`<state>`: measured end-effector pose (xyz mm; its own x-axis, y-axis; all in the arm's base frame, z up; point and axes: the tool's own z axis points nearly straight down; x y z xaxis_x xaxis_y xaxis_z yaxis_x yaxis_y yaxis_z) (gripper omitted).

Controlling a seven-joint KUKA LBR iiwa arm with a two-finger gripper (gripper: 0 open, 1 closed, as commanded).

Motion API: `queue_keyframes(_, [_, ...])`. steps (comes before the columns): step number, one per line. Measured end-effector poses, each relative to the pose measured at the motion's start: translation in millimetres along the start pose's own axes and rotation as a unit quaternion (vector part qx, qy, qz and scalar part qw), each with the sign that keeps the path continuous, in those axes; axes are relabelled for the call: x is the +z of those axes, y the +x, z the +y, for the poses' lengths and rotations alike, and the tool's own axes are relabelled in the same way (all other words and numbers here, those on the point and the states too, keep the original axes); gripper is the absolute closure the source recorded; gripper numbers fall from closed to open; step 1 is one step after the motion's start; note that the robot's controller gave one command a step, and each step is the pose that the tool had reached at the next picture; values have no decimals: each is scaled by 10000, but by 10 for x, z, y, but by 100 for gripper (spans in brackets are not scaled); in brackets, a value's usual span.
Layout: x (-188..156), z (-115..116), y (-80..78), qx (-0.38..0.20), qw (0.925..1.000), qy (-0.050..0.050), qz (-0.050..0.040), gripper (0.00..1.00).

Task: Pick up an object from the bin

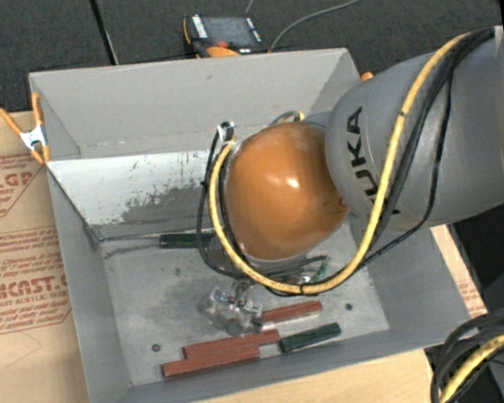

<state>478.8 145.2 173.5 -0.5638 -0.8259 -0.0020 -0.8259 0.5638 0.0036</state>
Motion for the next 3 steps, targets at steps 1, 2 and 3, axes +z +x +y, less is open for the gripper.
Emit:
queue_keyframes(1, [140, 370, -661, -563, 9984, 8, -15, 100])
queue_keyframes(2, [136, 348, -638, -535, 9986, 12, -4, 0])
queue_keyframes(3, [931, -46, 83, -368, 9993, -5, 46, 0])
